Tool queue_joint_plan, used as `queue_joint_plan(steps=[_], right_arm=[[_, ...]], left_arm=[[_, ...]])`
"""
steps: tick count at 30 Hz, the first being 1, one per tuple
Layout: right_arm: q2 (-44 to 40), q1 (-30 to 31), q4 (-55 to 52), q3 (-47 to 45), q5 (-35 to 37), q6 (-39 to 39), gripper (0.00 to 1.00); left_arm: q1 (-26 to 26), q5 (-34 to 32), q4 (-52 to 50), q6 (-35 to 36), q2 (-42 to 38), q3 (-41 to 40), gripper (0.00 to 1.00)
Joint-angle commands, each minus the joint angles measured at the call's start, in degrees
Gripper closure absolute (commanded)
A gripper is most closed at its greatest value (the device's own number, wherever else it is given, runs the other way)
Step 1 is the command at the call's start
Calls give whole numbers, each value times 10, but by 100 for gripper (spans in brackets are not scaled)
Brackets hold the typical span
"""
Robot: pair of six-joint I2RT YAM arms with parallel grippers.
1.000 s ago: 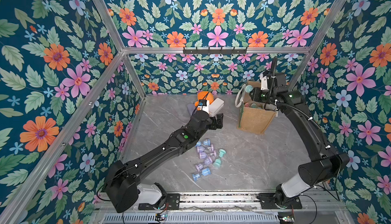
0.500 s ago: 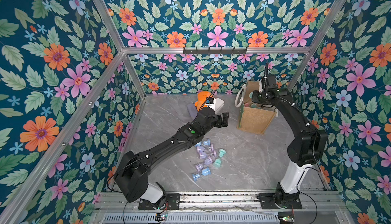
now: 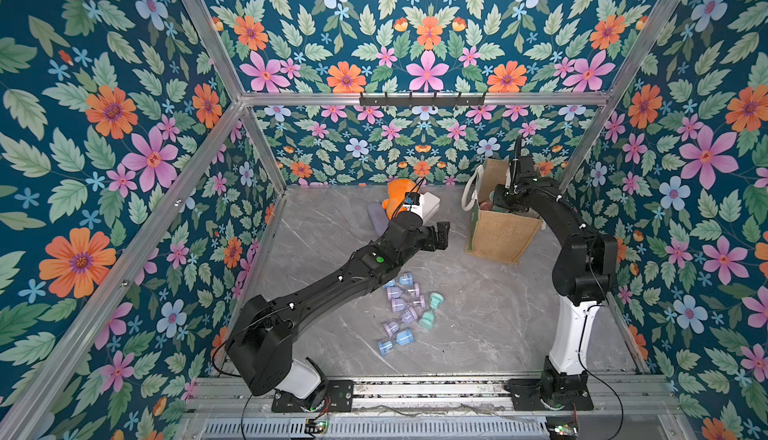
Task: Put the hourglass into the canvas bag
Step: Place the hourglass in the canvas bag.
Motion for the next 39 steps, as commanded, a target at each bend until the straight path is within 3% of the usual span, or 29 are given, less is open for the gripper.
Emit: queue_joint_plan(steps=[1, 8, 18, 31, 39], right_arm=[[13, 2, 15, 2, 0, -8, 61], [36, 2, 10, -1, 5, -6, 59], [33, 2, -11, 14, 12, -4, 39], [-77, 3, -48, 43, -37, 35, 27], [-183, 50, -87, 37, -21, 46, 24]], left_arm=[[1, -13, 14, 1, -5, -3, 0], [1, -25, 24, -6, -12, -14, 0], [2, -20, 22, -5, -9, -4, 0], [2, -17, 10, -4, -32, -13, 0], [2, -23, -16, -2, -89, -54, 0]])
